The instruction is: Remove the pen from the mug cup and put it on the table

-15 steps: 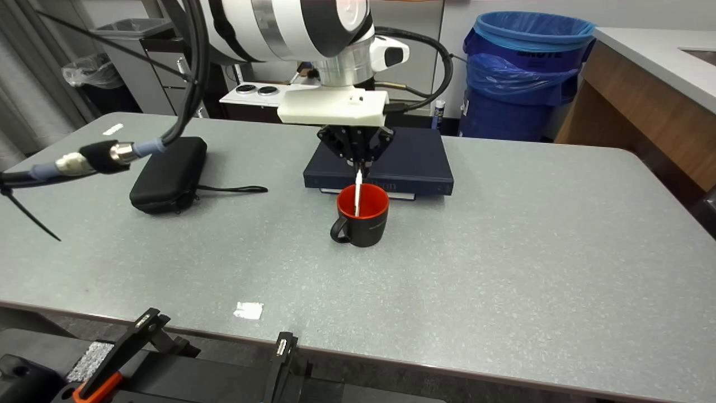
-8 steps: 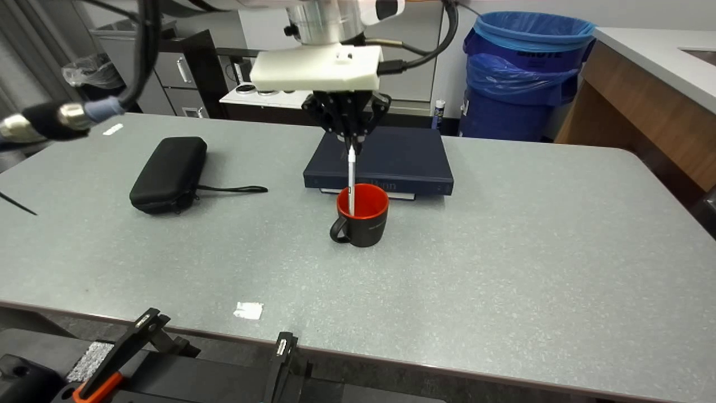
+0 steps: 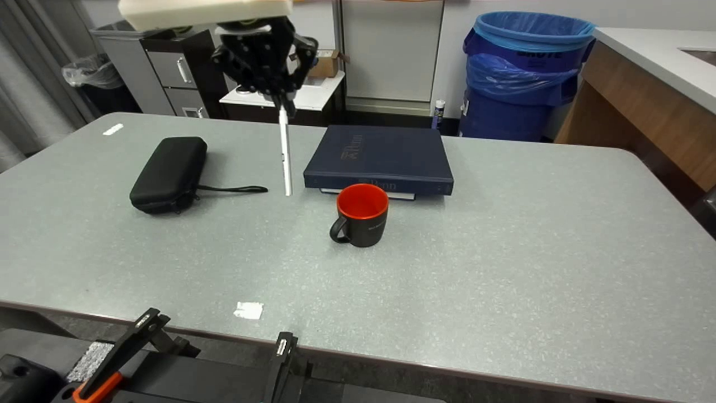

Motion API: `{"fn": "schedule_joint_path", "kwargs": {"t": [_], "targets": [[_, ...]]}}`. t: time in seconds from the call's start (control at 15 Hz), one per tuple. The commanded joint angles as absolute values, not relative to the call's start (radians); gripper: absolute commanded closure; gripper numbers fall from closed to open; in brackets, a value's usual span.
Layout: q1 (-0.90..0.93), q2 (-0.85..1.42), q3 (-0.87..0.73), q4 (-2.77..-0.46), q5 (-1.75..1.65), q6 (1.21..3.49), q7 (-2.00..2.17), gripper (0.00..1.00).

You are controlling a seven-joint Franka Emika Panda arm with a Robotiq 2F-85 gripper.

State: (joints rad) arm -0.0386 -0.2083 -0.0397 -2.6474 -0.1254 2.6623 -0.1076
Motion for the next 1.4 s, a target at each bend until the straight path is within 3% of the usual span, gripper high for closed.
{"fn": "schedule_joint_path", "kwargs": {"t": [0.0,0.4,0.93,1.0,1.13,1.33], "targets": [[0.026,-0.021,0.005,-2.567,-0.092,2.636,-0.126,0.98],[0.072,0.29,0.02,-2.408,-0.253,2.645,-0.002,0.98],[0.184,0.446,-0.077,-2.291,-0.406,2.704,0.132,0.98],[0.194,0.452,-0.086,-2.286,-0.41,2.708,0.137,0.68],[0.204,0.458,-0.095,-2.277,-0.406,2.709,0.135,0.6],[0.209,0.456,-0.099,-2.27,-0.397,2.705,0.129,0.38]]}}
